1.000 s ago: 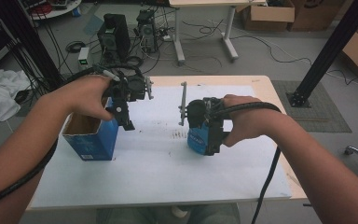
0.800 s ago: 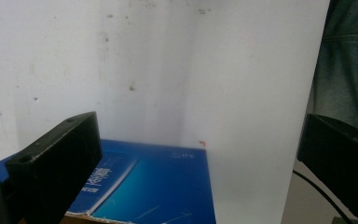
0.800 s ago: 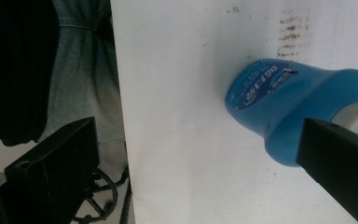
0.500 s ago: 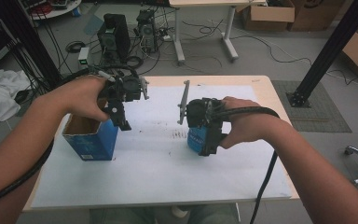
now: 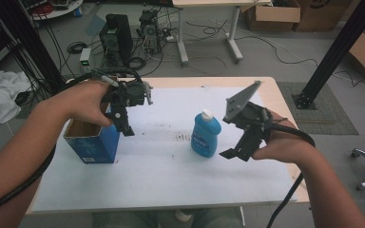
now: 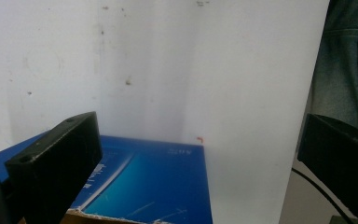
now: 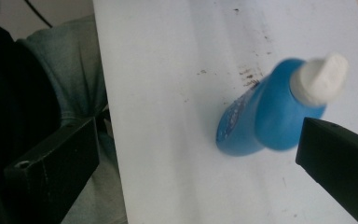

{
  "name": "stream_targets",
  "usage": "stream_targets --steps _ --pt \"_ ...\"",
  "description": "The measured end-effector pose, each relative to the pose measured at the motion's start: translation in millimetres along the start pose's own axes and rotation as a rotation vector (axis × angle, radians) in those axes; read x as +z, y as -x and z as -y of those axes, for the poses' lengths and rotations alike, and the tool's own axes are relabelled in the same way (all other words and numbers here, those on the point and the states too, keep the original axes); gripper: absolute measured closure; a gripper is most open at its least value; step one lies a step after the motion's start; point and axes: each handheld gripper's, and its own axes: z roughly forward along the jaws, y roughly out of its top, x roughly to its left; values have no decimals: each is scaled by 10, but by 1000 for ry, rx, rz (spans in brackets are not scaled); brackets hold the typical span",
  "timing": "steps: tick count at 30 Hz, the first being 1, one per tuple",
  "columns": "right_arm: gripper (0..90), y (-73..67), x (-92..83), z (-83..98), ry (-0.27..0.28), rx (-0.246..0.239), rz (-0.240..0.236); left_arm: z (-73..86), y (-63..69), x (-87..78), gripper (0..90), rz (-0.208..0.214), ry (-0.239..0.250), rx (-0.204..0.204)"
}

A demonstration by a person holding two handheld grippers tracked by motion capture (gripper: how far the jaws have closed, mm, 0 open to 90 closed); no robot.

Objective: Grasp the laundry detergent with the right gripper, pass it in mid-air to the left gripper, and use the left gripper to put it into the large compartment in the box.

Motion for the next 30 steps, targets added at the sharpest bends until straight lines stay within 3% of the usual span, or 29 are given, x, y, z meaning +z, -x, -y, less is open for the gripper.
stream_targets --steps 1,2,3,4,7,11,12,23,24,30 --pt "0 0 0 0 0 0 0 -4 0 -1 1 0 0 1" --pt "0 4 -51 154 35 31 20 -8 -3 -13 2 -3 4 5" --pt "0 4 -51 154 35 31 20 -8 -3 -13 1 -3 4 5" --pt "0 20 -83 315 74 69 31 -9 -6 -27 1 -7 11 3" --pt "0 30 -91 472 97 103 54 -12 -11 -44 2 -11 6 5" --pt "0 38 -38 762 168 166 85 -12 -16 -51 1 -14 13 6" --pt "0 48 27 885 208 196 106 -12 -18 -46 1 -12 14 6" --pt "0 200 510 1169 346 286 167 -30 5 -66 1 -15 13 12" --pt "0 233 625 1171 350 288 154 -28 9 -71 1 -18 13 13" --pt "0 300 928 1155 334 296 148 -23 22 -80 2 -18 17 18"
